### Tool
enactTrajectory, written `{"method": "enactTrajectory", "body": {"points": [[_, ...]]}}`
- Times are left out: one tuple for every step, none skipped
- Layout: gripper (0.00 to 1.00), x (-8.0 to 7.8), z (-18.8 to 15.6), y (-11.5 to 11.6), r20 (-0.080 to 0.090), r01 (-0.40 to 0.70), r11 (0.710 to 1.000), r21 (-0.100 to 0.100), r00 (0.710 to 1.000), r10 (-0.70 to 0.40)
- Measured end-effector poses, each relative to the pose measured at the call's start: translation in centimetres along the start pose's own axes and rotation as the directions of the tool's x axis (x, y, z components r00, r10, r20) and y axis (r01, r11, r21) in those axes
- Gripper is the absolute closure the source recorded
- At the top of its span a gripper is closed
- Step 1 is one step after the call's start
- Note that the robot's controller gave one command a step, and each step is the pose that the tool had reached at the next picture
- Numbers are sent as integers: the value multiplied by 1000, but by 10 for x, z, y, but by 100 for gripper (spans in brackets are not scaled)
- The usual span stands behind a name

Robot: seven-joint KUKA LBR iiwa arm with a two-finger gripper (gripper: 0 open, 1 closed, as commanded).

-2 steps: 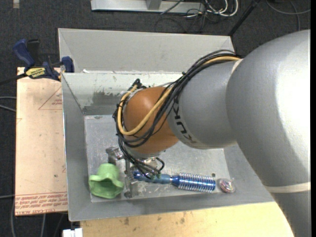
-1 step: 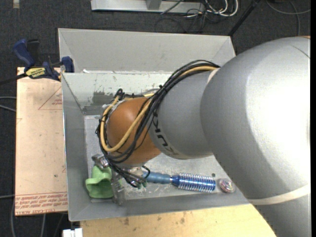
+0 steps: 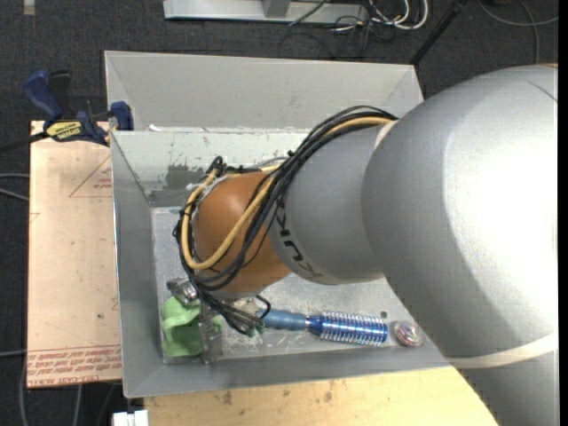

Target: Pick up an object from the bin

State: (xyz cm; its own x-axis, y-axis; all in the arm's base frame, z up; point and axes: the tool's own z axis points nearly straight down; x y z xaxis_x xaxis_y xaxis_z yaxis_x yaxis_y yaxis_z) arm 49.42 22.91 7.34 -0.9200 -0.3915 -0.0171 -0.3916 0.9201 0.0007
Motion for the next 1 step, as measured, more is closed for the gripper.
{"method": "enactTrajectory", "body": {"points": [[100, -10, -116, -6, -6, 16, 1000, 0, 1000, -16]]}}
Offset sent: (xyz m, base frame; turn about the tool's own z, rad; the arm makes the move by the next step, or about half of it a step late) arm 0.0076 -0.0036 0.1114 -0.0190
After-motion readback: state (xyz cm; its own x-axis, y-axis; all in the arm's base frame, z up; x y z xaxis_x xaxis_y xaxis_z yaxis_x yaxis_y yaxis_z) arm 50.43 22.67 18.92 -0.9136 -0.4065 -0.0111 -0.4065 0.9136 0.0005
